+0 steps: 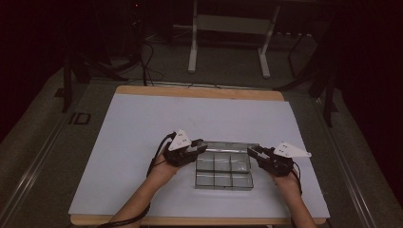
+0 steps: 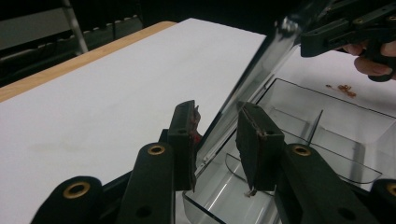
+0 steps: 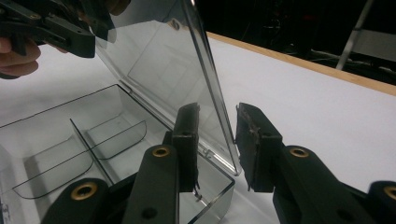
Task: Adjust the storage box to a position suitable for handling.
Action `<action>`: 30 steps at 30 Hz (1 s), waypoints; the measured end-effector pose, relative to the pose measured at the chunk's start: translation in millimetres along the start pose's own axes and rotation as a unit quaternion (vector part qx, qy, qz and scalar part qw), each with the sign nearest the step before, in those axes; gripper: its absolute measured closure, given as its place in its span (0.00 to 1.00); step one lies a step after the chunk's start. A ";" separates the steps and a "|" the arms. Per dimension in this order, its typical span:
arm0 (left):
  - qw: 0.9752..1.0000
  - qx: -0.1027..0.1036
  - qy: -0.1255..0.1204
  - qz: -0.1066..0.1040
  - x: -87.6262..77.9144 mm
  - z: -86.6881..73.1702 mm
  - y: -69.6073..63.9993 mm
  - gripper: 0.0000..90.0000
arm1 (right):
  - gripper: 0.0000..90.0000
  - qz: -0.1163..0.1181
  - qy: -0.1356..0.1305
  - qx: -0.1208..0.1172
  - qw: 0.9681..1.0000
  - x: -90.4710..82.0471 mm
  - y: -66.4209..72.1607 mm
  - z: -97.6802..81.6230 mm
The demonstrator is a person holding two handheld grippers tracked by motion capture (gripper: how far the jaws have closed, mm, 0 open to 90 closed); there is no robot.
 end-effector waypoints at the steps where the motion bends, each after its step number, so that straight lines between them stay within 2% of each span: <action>1: 1.000 -0.002 0.000 0.002 0.4 -0.4 0.2 0.76 | 0.78 -0.002 0.000 0.000 1.000 0.3 -0.1 -0.1; 10: 1.000 -0.020 0.005 0.008 3.3 -6.3 4.9 0.79 | 0.78 -0.008 0.005 0.010 1.000 4.9 -0.8 -0.6; 15: 0.999 -0.036 0.020 0.011 10.4 -12.1 8.3 0.80 | 0.78 -0.014 0.006 0.015 1.000 8.6 -0.4 0.0; 18: 0.999 -0.048 0.020 0.009 13.4 -14.0 10.3 0.80 | 0.78 -0.017 0.007 0.022 1.000 10.5 -1.1 0.1; 26: 0.998 -0.067 0.014 0.013 17.8 -16.1 12.0 0.80 | 0.79 -0.033 0.022 0.028 0.999 18.5 -1.5 -4.1; 30: 0.997 -0.072 0.025 0.015 21.5 -18.6 13.1 0.81 | 0.79 -0.037 0.032 0.033 0.998 21.6 -2.2 -7.7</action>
Point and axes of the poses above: each handheld gripper's, and its own axes: x roughly forward along the jaws, z roughly out of its top, y roughly to its left, the point moved 1 cm from there along x, roughly forward along the jaws, and after that the axes turned 5 degrees about y, right-handed, at the moved point
